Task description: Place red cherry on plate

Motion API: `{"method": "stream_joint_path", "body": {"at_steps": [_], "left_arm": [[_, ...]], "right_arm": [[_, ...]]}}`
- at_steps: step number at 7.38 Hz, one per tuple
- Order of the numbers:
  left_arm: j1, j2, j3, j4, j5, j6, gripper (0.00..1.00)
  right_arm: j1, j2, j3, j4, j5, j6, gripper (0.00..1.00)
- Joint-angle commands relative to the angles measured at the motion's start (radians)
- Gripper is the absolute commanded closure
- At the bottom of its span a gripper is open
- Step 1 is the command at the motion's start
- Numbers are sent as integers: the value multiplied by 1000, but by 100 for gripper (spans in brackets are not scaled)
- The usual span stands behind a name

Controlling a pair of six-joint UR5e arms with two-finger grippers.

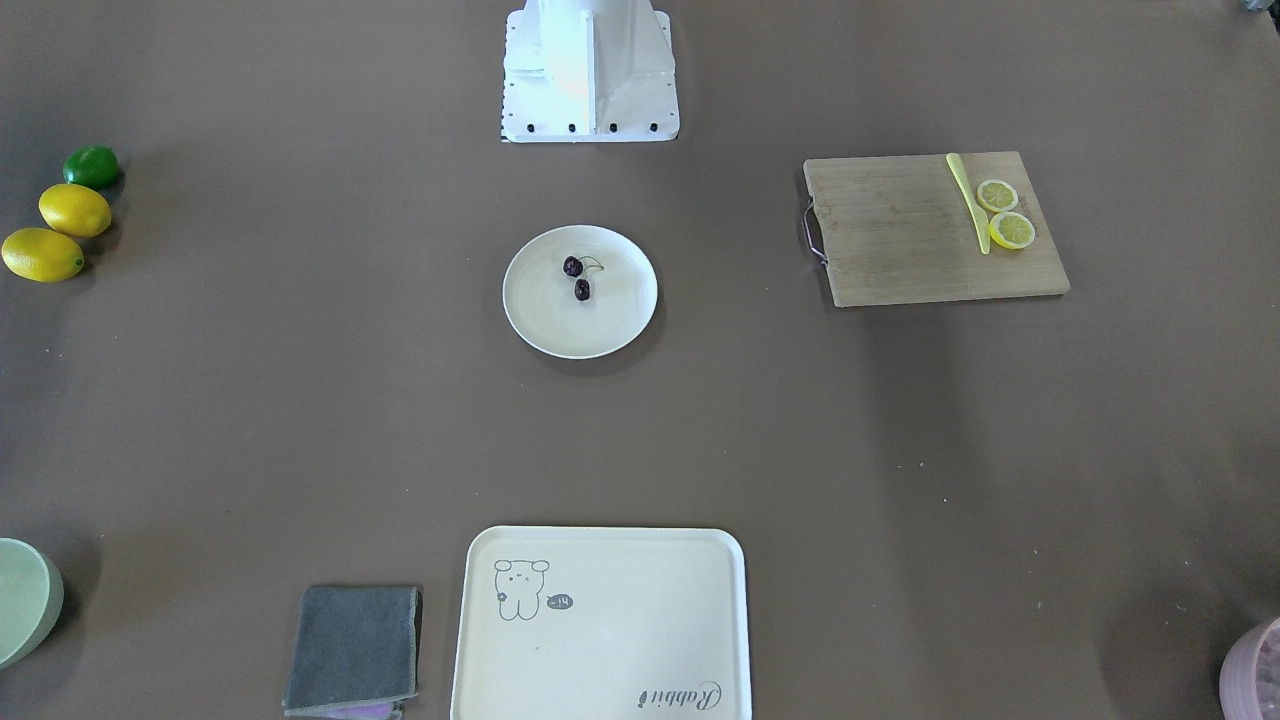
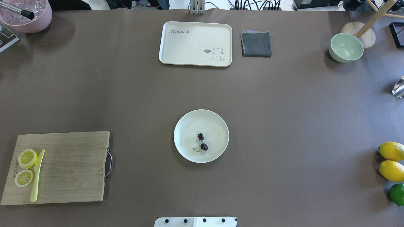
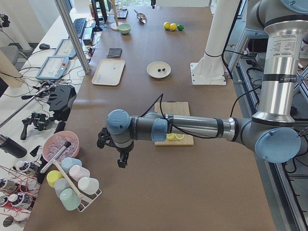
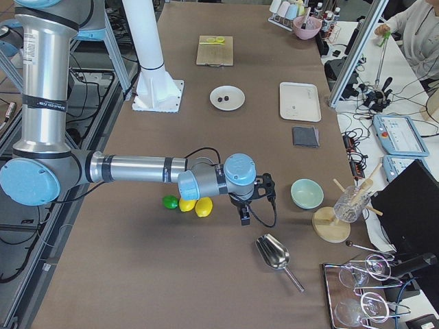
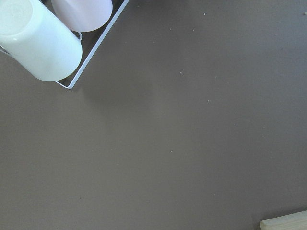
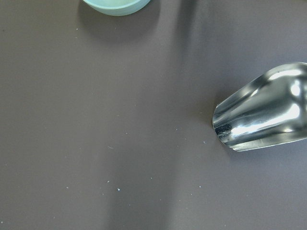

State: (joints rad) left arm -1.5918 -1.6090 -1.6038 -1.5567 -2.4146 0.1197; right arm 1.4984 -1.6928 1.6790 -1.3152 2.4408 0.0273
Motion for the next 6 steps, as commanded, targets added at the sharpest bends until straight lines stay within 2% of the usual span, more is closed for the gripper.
{"method": "stream_joint_path", "body": {"at_steps": [1, 4, 6], "left_arm": [[3, -3, 1, 1, 0, -2, 2], [1, 3, 11, 4, -1, -2, 2], [0, 21, -8, 0, -6, 6, 2]], "right_arm": [[14, 8, 7, 1, -49, -18, 0], [8, 100, 7, -68, -121, -15, 0], [6, 113, 4, -108, -123, -17, 0]]}}
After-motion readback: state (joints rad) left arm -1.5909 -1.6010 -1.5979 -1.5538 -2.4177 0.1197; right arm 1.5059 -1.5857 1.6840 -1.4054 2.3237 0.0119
